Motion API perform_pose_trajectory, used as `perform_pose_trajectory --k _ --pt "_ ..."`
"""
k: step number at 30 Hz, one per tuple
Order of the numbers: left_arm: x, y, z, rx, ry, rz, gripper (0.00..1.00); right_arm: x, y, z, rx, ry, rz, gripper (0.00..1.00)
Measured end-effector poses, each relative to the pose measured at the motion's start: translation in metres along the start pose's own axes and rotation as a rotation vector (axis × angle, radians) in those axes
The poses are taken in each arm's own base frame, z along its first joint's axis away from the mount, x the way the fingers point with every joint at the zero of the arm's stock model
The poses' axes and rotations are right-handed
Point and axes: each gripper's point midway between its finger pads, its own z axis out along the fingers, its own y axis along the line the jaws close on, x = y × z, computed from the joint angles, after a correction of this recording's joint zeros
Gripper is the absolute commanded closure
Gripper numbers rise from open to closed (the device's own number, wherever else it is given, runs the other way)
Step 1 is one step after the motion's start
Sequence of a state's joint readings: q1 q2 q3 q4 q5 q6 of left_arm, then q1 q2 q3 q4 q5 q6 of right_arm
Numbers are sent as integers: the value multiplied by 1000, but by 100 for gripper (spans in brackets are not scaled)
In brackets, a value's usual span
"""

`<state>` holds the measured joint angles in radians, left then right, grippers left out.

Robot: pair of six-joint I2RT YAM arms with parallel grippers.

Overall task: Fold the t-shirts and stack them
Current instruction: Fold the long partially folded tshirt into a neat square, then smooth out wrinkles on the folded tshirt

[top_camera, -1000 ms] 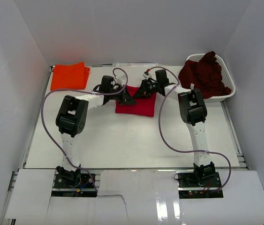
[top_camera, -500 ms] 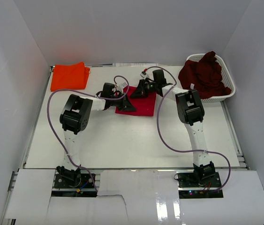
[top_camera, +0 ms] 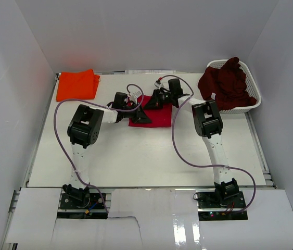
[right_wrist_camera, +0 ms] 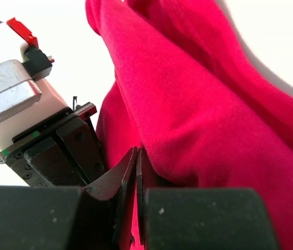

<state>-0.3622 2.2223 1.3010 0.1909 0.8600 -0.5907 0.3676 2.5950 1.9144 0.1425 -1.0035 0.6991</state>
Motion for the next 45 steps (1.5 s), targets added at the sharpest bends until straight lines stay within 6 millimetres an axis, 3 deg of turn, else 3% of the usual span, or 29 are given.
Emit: perform_pose_trajectory --k 11,17,22,28,31,35,39,45 --pt "-4 2 4 20 -20 32 100 -25 1 4 -76 -30 -82 85" --pt "-5 2 5 24 -27 41 100 -58 -5 2 -70 -99 -159 84" --pt "-4 2 4 27 -30 46 100 -85 -19 -15 0 -184 -230 92" --pt "0 2 2 26 -34 49 100 -102 -44 -26 146 -242 -310 92" --pt "7 2 -2 21 -31 43 100 -109 -44 -33 222 -265 -363 92" --pt "26 -1 -13 5 -14 19 100 -119 -25 -46 278 -289 -431 92" --pt "42 -3 -23 -9 2 0 100 -126 12 -63 286 -311 -498 92" --pt "62 -9 -31 -24 22 -15 100 -108 59 -87 298 -297 -542 92"
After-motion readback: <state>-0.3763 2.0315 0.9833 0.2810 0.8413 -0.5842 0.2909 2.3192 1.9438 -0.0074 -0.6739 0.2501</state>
